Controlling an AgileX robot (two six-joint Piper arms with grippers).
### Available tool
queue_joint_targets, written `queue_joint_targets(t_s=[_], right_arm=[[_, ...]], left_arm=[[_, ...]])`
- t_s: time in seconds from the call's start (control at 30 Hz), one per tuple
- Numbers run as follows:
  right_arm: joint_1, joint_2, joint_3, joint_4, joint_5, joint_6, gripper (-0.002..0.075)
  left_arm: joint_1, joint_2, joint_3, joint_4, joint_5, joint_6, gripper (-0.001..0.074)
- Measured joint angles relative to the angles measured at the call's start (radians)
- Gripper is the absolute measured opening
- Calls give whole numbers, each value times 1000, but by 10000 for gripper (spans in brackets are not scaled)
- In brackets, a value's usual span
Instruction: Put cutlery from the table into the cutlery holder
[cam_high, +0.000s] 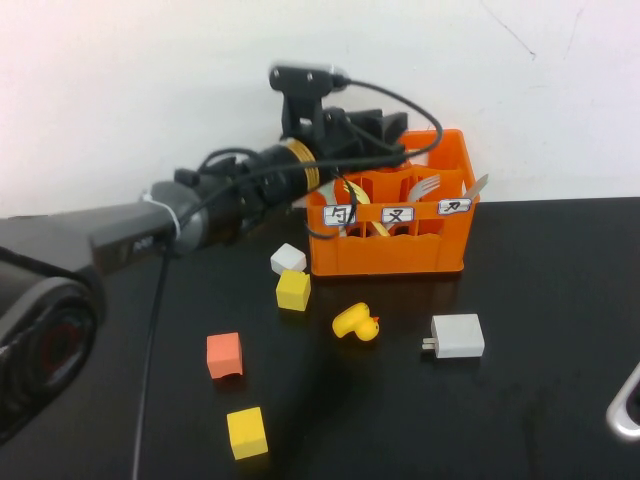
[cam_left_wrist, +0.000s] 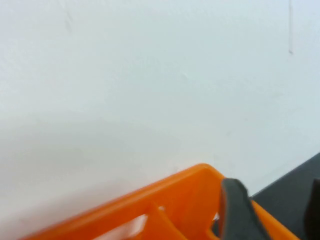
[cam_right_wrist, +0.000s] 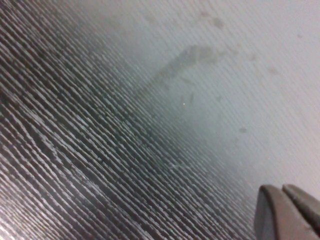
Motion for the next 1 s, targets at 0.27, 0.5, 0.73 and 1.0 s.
queue_joint_targets(t_s=[0.27, 0.5, 0.73, 1.0], right_arm=[[0, -50, 0, -1, 0, -2, -2], [0, -256, 0, 0, 2, -56, -2], [0, -497, 0, 75, 12, -67, -2], [0, -618, 0, 135, 77, -122, -2]], left_arm=[[0, -210, 0, 327, 322, -220, 34], [17, -461, 0, 927, 291, -806, 2], [130, -648, 50, 1028, 5, -1048, 0], [285, -722, 170, 1032, 224, -932, 0]])
